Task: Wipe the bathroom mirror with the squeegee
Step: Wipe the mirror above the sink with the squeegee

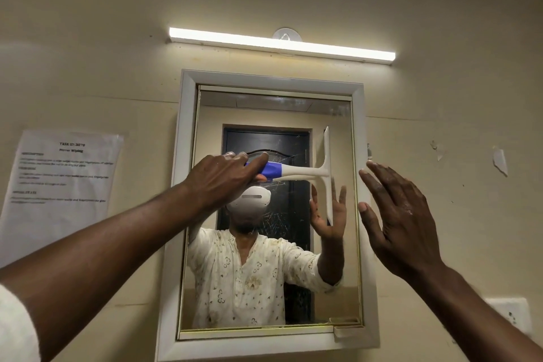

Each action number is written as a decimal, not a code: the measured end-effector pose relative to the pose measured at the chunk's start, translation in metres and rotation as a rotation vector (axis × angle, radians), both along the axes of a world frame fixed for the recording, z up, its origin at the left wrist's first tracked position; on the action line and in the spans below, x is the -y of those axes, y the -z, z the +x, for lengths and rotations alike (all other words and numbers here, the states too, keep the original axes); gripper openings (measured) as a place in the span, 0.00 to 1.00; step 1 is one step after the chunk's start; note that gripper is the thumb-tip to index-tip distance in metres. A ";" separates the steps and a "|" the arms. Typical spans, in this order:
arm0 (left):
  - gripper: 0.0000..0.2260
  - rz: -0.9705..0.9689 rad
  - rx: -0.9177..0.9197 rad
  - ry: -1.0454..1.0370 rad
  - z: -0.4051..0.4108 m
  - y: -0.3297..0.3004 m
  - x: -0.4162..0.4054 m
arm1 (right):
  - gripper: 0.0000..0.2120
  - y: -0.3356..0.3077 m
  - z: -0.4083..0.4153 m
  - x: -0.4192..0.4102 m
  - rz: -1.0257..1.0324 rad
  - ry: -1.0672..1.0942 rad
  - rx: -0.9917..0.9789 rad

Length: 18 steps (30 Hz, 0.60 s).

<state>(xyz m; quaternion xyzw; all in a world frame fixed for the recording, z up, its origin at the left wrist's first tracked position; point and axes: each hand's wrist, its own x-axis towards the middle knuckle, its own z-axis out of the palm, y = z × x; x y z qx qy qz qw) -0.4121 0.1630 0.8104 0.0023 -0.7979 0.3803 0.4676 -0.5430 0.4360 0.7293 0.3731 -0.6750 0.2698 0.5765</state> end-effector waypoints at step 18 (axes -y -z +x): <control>0.23 -0.042 -0.039 0.035 0.095 0.011 0.069 | 0.28 -0.002 0.037 0.061 0.041 -0.060 -0.054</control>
